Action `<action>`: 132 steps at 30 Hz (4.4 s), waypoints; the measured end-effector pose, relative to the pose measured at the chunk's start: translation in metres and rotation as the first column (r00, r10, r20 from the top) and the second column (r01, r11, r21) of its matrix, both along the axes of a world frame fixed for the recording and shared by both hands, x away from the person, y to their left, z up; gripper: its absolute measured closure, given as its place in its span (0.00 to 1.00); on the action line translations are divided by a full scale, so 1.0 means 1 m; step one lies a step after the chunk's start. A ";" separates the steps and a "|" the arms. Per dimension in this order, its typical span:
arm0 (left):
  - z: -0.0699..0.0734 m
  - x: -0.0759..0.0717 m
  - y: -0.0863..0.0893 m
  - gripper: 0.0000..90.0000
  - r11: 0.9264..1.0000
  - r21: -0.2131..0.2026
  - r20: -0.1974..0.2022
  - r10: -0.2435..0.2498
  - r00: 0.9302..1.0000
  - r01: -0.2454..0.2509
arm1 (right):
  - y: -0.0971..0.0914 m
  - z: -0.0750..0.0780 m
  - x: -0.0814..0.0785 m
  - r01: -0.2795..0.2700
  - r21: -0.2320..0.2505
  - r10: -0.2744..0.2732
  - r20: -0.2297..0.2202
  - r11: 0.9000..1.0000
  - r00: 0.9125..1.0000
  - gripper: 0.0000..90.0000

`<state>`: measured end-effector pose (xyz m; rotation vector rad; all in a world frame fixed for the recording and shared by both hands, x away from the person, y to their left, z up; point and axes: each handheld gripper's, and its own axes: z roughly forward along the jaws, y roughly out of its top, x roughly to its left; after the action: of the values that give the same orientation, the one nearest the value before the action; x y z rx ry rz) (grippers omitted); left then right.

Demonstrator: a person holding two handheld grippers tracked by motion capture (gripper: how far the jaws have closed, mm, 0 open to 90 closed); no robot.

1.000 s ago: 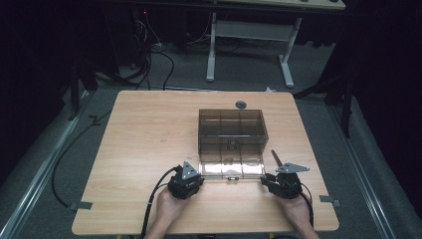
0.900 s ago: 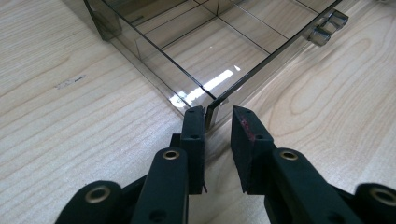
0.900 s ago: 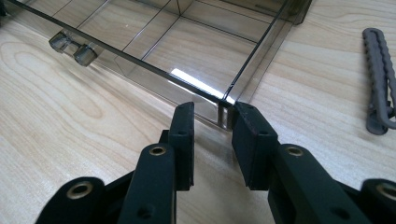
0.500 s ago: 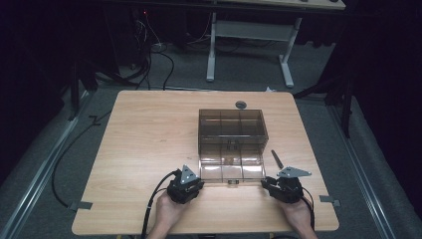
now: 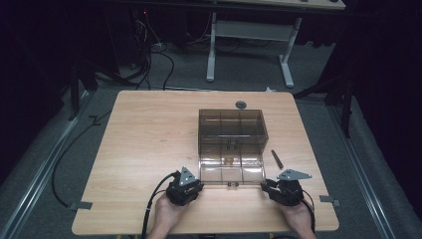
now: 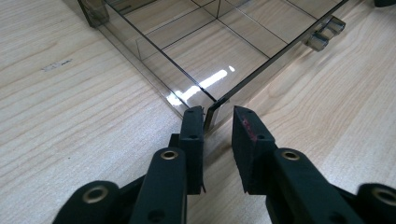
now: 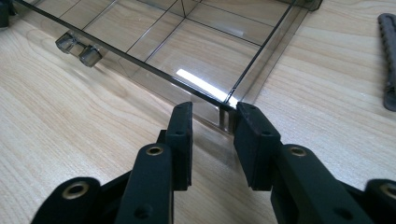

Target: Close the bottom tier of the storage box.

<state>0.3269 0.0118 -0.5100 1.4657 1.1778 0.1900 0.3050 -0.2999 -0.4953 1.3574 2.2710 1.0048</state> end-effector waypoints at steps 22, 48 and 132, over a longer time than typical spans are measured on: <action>0.010 0.042 0.060 0.44 0.962 0.212 0.056 0.161 0.985 -0.170 | -0.041 -0.004 -0.011 0.186 -0.030 -0.184 0.067 0.982 0.981 0.56; 0.004 0.053 0.088 0.35 0.821 0.571 -0.071 0.015 0.997 0.029 | -0.041 0.003 -0.001 0.188 -0.067 -0.183 0.074 0.980 0.980 0.56; 0.003 0.053 0.087 0.31 0.821 0.570 -0.073 0.009 0.997 0.034 | -0.036 0.036 0.106 0.155 -0.245 -0.213 -0.230 0.957 0.950 0.72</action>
<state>0.3795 0.0991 -0.5066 2.0199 1.2270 0.5233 0.4109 -0.3356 -0.4596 1.6394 2.2934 0.5190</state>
